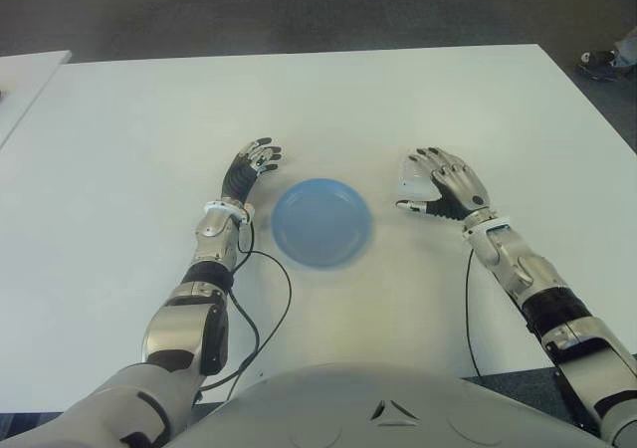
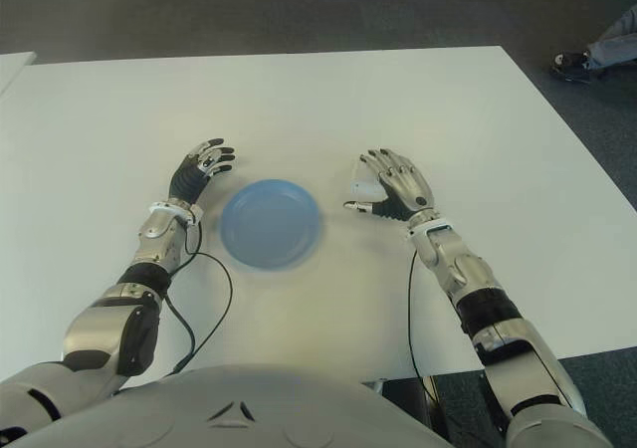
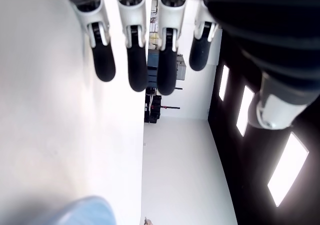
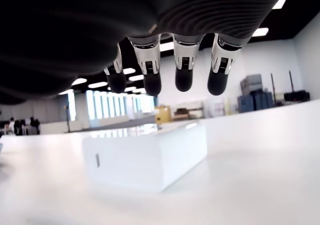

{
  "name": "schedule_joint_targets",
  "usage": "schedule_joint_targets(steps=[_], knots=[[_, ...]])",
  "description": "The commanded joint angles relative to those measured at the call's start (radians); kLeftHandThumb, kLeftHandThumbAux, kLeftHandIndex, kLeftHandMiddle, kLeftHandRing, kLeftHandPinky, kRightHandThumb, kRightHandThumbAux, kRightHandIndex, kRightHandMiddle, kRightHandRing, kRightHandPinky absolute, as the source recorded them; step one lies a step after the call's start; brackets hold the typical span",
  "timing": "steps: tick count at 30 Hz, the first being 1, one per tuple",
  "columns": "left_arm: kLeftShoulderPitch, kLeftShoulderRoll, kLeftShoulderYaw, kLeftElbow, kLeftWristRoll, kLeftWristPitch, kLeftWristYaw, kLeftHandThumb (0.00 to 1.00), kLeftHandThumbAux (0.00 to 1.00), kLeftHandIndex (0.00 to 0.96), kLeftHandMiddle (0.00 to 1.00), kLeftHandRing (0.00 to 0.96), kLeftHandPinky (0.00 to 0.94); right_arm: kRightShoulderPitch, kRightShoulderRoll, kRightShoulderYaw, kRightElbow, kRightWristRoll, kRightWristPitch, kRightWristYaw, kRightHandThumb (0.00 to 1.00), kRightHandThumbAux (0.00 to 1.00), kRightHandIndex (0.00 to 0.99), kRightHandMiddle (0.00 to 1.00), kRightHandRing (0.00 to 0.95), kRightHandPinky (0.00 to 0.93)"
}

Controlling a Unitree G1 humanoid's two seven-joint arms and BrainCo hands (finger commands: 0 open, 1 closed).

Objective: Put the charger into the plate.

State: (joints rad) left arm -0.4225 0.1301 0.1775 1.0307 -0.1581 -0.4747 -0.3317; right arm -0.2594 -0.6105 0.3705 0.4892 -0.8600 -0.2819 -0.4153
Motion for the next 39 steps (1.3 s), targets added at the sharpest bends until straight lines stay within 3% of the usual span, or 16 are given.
schedule_joint_targets(steps=[1, 19, 39], knots=[[0.021, 0.009, -0.005, 0.034, 0.014, 0.026, -0.008, 0.000, 0.507, 0.221, 0.304, 0.299, 0.280, -0.054, -0.005, 0.012, 0.073, -0.003, -0.047, -0.023, 0.285, 0.136, 0.000, 0.000, 0.000, 0.000], [0.030, 0.015, -0.007, 0.033, 0.014, 0.018, -0.014, 0.000, 0.505, 0.223, 0.306, 0.302, 0.281, -0.176, -0.009, 0.050, 0.236, -0.019, -0.119, -0.053, 0.302, 0.172, 0.000, 0.000, 0.000, 0.000], [0.050, 0.017, -0.005, 0.009, 0.009, 0.013, -0.017, 0.000, 0.509, 0.231, 0.312, 0.306, 0.285, -0.296, 0.030, 0.127, 0.499, -0.011, -0.195, -0.084, 0.285, 0.164, 0.000, 0.000, 0.000, 0.000]])
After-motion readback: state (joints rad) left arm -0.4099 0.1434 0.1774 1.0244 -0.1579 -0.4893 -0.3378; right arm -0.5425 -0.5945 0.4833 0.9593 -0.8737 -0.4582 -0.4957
